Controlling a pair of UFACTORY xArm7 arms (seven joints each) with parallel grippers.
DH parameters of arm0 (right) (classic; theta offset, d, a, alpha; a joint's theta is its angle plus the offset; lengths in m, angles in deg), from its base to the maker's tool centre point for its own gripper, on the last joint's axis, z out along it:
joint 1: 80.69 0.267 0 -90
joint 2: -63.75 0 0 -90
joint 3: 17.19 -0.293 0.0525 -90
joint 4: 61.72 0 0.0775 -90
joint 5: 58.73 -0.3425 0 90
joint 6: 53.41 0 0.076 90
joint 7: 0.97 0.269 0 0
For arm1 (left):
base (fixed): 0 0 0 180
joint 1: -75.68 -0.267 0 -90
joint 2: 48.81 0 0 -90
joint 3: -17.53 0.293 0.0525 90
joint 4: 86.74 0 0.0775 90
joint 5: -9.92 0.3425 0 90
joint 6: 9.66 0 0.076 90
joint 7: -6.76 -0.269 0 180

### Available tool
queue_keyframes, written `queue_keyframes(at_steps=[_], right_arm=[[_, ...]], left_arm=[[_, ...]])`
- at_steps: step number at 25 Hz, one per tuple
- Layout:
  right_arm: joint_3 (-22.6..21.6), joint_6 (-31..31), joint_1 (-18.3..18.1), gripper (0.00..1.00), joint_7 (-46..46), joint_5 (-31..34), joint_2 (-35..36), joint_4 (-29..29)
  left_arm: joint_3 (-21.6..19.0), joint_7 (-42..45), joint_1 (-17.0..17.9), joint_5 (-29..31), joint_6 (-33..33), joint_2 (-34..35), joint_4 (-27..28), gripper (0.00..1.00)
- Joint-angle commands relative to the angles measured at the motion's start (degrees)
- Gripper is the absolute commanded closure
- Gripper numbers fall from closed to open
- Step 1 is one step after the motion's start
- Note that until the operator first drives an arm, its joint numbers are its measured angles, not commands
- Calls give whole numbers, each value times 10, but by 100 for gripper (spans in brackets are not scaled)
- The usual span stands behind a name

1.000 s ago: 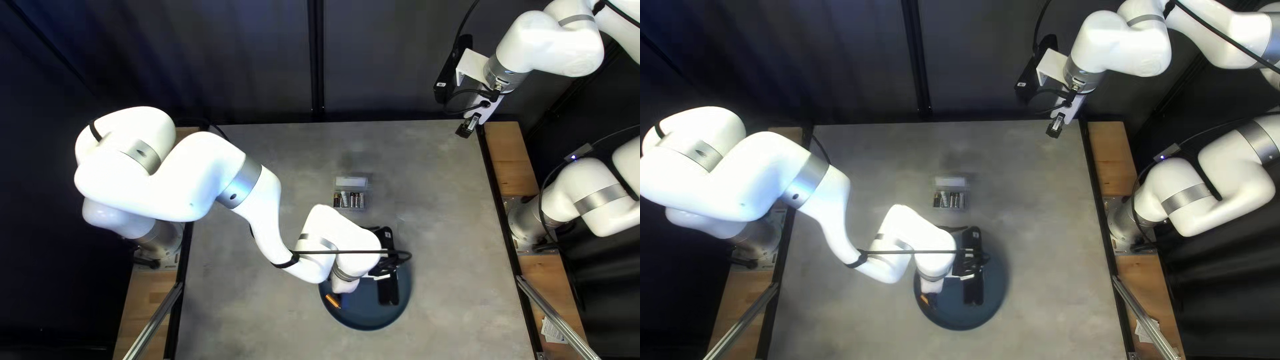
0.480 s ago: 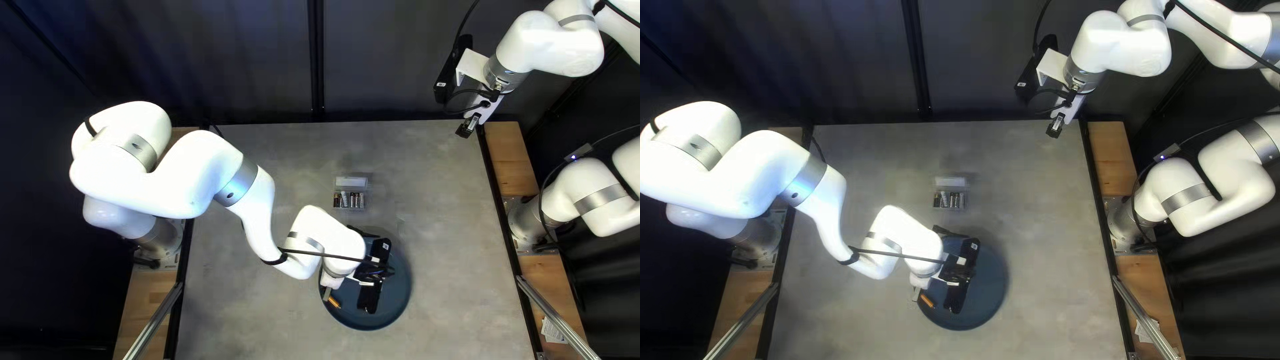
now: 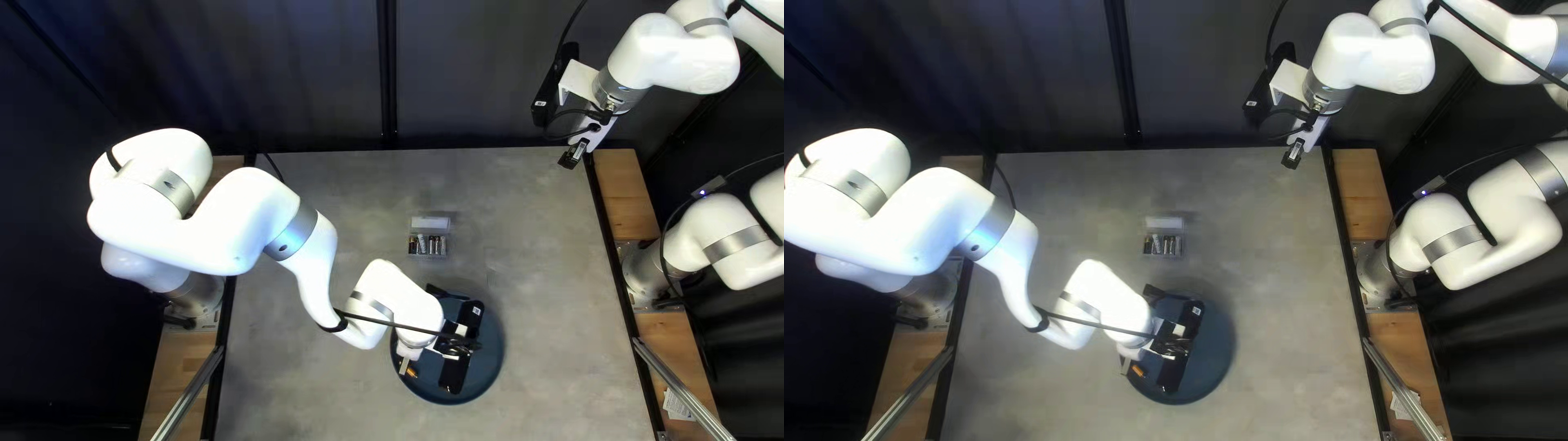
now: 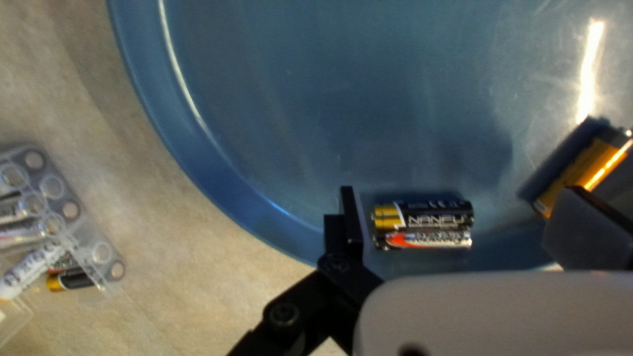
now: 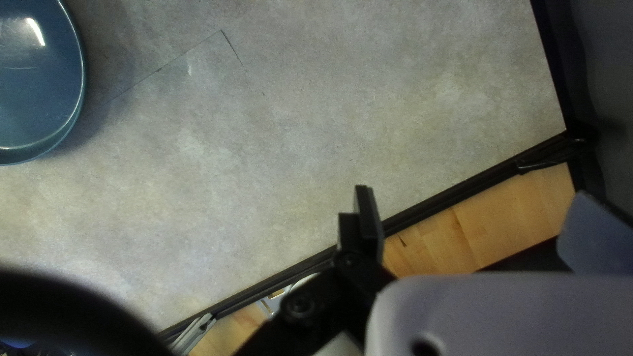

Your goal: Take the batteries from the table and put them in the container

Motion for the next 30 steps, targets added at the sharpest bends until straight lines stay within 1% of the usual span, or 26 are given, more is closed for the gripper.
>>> queue_keyframes(at_steps=[1, 8, 10, 11, 12, 13, 19, 22, 27, 29, 30], right_arm=[[0, 0, 0, 0, 0, 0, 0, 0], [0, 0, 0, 0, 0, 0, 0, 0], [0, 0, 0, 0, 0, 0, 0, 0], [0, 0, 0, 0, 0, 0, 0, 0], [0, 0, 0, 0, 0, 0, 0, 0], [0, 0, 0, 0, 0, 0, 0, 0], [0, 0, 0, 0, 0, 0, 0, 0], [0, 0, 0, 0, 0, 0, 0, 0], [0, 0, 0, 0, 0, 0, 0, 0], [0, 0, 0, 0, 0, 0, 0, 0], [0, 0, 0, 0, 0, 0, 0, 0]], left_arm=[[0, -3, -3, -1, -7, -2, -3, 0], [-1, -6, -5, -1, -19, -8, -7, 0], [0, -5, -6, -2, -21, -7, -9, 4], [0, -4, -7, -2, -22, -6, -11, 36], [1, -4, -9, -3, -26, -3, -15, 75], [1, -3, -10, -3, -27, -2, -18, 100], [1, 5, -7, -6, -21, -1, -17, 100], [-2, 12, -2, -9, -4, 8, -12, 100], [-4, 39, 12, -7, 41, 47, 5, 100], [1, 47, 5, -7, 42, 69, -6, 100], [12, 59, 0, 0, 49, 77, -8, 100]])
